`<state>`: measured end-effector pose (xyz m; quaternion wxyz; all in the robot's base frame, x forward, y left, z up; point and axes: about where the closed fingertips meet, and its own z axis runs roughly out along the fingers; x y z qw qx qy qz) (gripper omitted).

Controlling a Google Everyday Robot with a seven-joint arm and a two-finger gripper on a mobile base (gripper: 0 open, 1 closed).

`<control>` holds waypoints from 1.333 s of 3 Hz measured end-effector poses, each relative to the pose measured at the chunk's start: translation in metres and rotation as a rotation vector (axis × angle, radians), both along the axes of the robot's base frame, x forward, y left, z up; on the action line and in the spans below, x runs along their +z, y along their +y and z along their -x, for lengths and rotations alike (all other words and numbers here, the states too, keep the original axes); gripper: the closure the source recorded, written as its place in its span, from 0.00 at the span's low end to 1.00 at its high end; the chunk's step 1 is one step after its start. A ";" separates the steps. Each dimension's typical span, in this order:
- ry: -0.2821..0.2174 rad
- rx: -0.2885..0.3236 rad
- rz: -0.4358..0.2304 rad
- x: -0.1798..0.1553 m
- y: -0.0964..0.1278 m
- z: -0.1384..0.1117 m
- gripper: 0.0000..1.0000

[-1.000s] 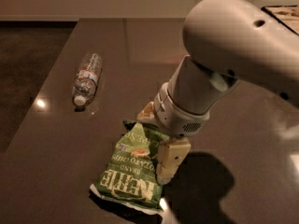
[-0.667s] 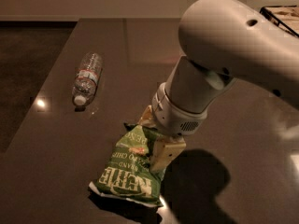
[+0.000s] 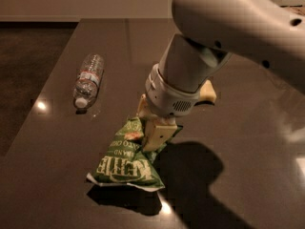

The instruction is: Move green jalapeno chip bag near water bottle

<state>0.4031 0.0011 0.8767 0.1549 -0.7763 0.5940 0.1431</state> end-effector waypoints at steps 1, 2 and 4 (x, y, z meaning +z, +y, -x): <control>-0.011 -0.019 -0.036 0.016 0.015 -0.027 1.00; -0.005 -0.065 -0.056 0.016 0.028 -0.058 1.00; 0.015 -0.173 -0.064 0.008 0.053 -0.101 0.61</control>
Offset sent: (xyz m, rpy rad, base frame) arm 0.0994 0.0430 0.0138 0.0789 0.0149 -0.1337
